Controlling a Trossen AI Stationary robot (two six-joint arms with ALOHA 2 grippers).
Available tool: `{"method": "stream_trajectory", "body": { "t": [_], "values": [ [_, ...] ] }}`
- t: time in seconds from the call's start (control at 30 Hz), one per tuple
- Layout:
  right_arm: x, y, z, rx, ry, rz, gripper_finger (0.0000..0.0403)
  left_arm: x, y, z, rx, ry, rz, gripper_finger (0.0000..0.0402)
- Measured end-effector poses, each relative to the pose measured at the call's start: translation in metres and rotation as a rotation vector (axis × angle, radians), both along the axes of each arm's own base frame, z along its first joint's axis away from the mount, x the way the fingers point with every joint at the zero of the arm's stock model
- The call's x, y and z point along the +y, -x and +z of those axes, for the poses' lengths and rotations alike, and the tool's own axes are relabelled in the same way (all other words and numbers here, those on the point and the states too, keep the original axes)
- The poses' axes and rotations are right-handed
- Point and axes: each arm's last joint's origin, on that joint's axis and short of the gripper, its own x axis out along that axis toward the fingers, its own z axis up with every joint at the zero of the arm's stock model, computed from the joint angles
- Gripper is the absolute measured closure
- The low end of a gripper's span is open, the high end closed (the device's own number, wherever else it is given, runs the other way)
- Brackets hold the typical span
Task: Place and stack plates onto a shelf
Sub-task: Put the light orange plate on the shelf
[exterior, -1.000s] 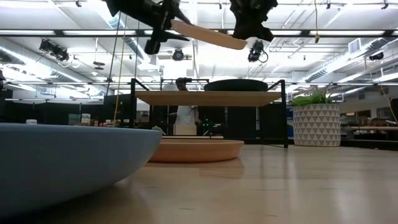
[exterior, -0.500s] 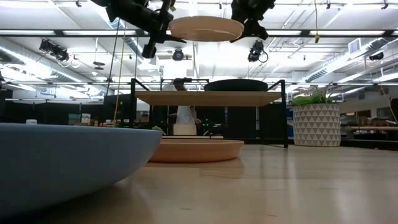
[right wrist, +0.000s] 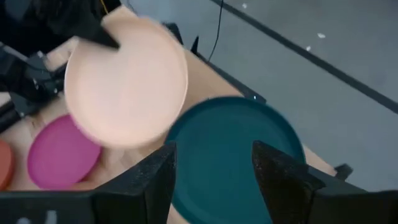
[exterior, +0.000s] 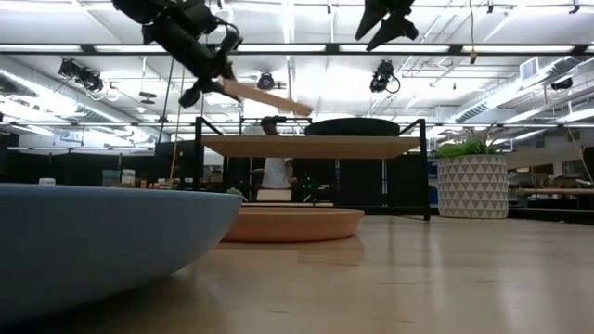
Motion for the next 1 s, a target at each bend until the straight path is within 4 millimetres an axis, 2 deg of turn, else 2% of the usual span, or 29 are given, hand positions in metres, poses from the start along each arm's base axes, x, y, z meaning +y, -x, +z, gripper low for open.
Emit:
{"method": "stream_trajectory", "body": {
  "t": [0.13,0.33,0.6,0.73,1.0],
  "values": [
    [0.004,-0.001,-0.001,0.013,-0.003,0.02,0.0191,0.007,0.011,-0.004,0.068,-0.009,0.06,0.034],
    [0.007,-0.003,-0.001,0.021,0.013,0.05,0.0192,0.013,0.018,-0.004,0.082,-0.014,0.102,0.0339],
    [0.007,-0.004,0.0,0.022,0.028,0.062,0.0192,0.013,0.009,-0.011,0.09,0.029,0.125,0.0332],
    [0.008,-0.004,-0.001,0.031,0.034,0.108,0.0192,0.013,0.001,-0.016,0.101,0.016,0.122,0.0299],
    [0.019,-0.007,-0.003,0.014,-0.01,0.362,0.0192,0.02,0.005,-0.013,0.107,-0.062,0.123,0.0191]
  ]
}}
